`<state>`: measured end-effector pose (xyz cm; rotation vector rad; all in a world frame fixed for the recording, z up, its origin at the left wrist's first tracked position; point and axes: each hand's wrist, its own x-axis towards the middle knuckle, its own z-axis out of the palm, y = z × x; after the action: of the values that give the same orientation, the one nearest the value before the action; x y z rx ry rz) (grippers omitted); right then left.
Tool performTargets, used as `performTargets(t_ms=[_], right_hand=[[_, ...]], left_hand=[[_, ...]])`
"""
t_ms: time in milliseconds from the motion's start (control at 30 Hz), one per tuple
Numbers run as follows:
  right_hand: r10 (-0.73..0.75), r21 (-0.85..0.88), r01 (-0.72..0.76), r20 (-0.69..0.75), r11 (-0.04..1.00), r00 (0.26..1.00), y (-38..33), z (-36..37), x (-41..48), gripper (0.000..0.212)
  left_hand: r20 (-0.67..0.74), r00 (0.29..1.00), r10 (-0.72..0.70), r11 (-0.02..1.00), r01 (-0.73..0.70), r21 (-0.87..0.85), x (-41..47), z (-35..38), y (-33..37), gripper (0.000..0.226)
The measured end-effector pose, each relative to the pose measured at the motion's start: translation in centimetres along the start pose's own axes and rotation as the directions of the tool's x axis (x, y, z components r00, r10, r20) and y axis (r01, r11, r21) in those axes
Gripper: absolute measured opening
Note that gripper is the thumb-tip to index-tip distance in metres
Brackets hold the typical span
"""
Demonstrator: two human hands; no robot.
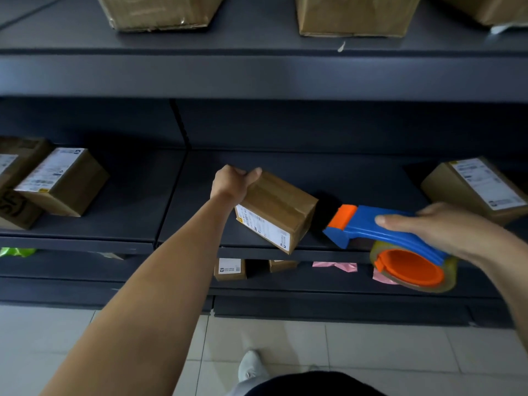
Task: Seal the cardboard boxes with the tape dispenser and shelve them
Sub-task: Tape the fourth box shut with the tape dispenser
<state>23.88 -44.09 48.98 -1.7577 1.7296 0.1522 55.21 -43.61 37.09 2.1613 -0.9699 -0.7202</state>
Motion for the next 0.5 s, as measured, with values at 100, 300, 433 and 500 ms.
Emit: performTargets(t_ms=[100, 300, 433, 500], right_hand=[[0.013, -0.036, -0.013, 0.001, 0.999, 1.0, 0.2, 1.4, 0.9, 0.056], [-0.047, -0.084, 0.046, -0.01, 0.995, 0.999, -2.5, 3.7, 3.3, 0.053], [-0.066, -0.168, 0.061, -0.023, 0.984, 0.998, -3.6, 3.4, 3.4, 0.052], [-0.069, -0.184, 0.061, -0.037, 0.981, 0.997, -3.8, 3.4, 3.4, 0.051]], left_hand=[[0.003, 1.0, 0.005, 0.999, -0.005, 0.037, -0.2, 0.1, 0.3, 0.058], [-0.005, 1.0, 0.025, 0.994, -0.025, 0.108, -0.9, 0.2, 0.7, 0.049], [-0.112, 0.905, 0.411, 0.819, -0.312, 0.482, -1.4, 1.4, 1.2, 0.033], [0.039, 0.876, 0.48, 0.681, -0.401, 0.613, -1.9, 2.6, 2.4, 0.028]])
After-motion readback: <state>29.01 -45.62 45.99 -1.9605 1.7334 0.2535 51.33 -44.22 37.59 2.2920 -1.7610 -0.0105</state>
